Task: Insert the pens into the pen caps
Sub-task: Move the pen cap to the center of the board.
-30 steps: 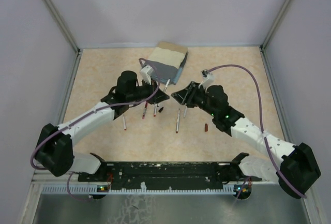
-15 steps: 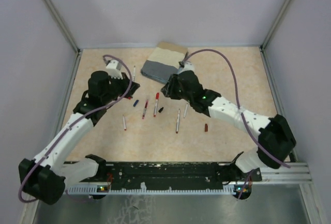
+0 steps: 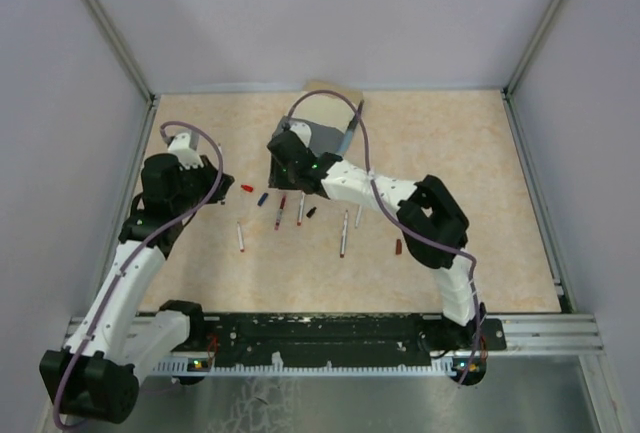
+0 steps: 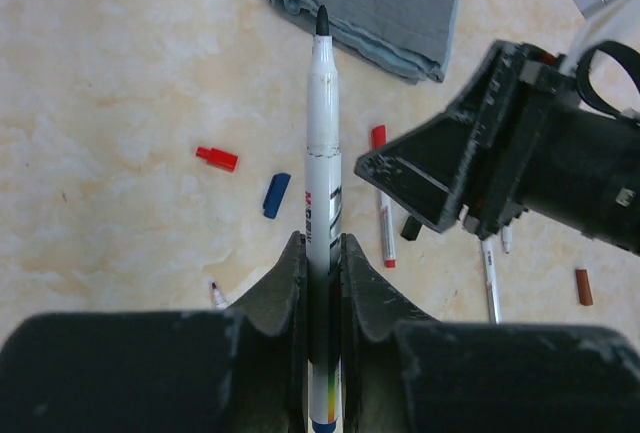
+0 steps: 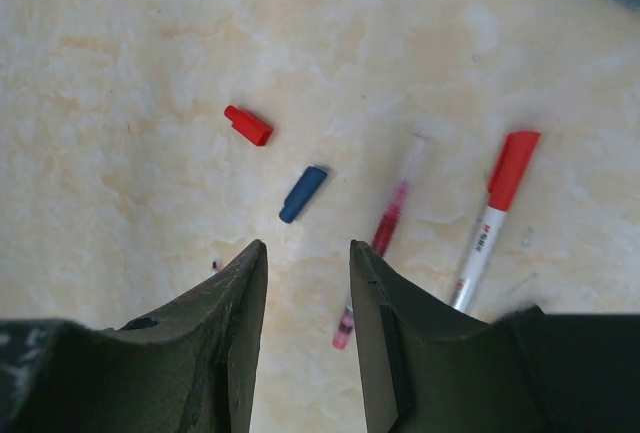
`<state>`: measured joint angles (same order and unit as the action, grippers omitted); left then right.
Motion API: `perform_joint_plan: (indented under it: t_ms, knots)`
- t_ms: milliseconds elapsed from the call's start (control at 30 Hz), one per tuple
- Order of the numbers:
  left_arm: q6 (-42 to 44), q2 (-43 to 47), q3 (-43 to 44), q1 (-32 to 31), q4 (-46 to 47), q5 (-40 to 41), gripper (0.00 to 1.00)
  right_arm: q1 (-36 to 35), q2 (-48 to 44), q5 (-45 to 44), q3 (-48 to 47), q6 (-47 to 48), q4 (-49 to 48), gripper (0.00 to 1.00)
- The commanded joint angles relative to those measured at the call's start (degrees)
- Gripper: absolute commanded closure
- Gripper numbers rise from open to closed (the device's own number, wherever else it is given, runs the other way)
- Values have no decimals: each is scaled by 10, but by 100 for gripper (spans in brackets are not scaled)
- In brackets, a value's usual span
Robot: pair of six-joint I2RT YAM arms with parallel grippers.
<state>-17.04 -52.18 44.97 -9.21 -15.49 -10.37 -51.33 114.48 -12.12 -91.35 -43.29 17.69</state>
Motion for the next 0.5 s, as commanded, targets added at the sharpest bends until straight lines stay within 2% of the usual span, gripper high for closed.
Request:
perform_joint_plan:
  t_ms: [0,467]
  knots:
    - [12,31,-18,2,-17,17,100,-20,64,-45,-113,-1,57,61]
    - [18,67,-24,0,-29,30,100,-52,285,-112,-410,31,214,57]
